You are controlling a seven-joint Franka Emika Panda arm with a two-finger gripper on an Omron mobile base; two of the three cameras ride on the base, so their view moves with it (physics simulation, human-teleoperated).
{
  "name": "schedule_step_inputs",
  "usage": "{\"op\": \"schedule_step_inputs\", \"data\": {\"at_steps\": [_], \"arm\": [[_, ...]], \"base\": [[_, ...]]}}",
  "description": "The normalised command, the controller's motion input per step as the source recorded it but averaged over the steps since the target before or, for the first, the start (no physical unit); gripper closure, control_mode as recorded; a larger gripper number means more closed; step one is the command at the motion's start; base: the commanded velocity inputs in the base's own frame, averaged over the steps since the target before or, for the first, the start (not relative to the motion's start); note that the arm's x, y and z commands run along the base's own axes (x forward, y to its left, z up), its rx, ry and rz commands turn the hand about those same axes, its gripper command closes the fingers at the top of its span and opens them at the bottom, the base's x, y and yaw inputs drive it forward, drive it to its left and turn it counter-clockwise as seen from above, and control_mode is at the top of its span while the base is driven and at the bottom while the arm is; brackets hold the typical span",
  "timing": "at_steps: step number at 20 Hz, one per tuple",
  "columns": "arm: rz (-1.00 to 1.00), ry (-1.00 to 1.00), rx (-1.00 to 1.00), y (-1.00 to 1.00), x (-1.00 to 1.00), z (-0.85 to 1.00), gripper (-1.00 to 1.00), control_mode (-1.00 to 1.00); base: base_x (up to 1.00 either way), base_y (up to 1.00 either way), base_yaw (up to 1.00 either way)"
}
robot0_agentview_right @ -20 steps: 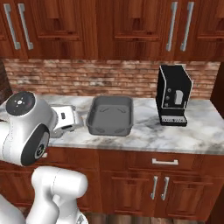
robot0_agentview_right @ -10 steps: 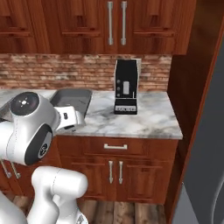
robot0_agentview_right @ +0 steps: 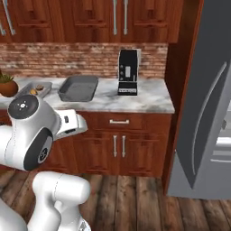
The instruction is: Place one mushroom and one chicken drumstick in each tupperware on the nearby counter, to pack two identical lunches.
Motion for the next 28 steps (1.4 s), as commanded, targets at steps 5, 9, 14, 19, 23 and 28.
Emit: {"op": "schedule_step_inputs", "data": {"at_steps": [5, 9, 14, 19, 23, 28], "arm": [[0.00, 0.00, 0.00, 0.00, 0.00, 0.00, -1.00, 1.00], [0.00, 0.00, 0.00, 0.00, 0.00, 0.00, -1.00, 1.00], [0.00, 0.00, 0.00, 0.00, 0.00, 0.00, -1.00, 1.00], [0.00, 0.00, 0.00, 0.00, 0.00, 0.00, -1.00, 1.00], [0.00, 0.00, 0.00, 0.00, 0.00, 0.00, -1.00, 1.00], [0.00, 0.00, 0.00, 0.00, 0.00, 0.00, -1.00, 1.00]], "base": [[-0.75, -0.96, -0.14], [-0.02, -1.00, -0.09], [0.19, -1.00, -0.06], [0.33, -1.00, -0.04], [0.45, -1.00, -0.07], [0.53, -1.00, -0.05]]}}
